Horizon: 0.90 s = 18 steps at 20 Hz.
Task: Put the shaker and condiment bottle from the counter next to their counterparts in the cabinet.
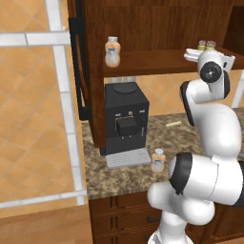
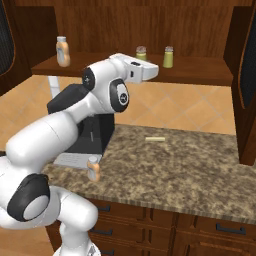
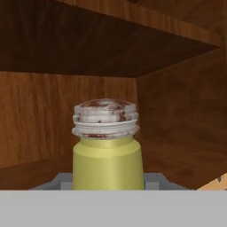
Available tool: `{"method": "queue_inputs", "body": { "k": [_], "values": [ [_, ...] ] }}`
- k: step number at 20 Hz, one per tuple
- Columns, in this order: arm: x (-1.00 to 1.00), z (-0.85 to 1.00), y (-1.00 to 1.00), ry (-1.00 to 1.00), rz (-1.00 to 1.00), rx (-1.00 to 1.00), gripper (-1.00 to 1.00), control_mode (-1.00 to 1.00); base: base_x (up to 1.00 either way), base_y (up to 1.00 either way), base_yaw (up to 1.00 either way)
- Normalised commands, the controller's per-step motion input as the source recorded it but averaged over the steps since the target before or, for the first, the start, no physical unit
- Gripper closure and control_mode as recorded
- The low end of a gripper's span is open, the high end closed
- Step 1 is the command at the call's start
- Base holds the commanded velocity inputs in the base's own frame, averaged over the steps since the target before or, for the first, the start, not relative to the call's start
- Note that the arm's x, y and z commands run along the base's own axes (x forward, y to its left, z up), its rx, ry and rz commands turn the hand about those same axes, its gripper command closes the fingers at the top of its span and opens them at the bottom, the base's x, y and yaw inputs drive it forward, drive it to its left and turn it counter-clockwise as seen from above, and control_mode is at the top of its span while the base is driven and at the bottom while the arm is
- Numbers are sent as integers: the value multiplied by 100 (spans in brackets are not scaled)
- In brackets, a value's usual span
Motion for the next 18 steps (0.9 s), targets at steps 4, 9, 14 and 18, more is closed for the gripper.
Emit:
{"method": "queue_inputs", "body": {
  "k": [4,9,14,18],
  "values": [
    [23,0,-6,0,0,0,100,-100,0,0,0],
    [21,0,0,1,0,0,100,-100,0,0,0],
    [18,0,0,5,0,0,100,-100,0,0,0],
    [18,0,-11,2,0,0,100,-100,0,0,0]
  ]
}}
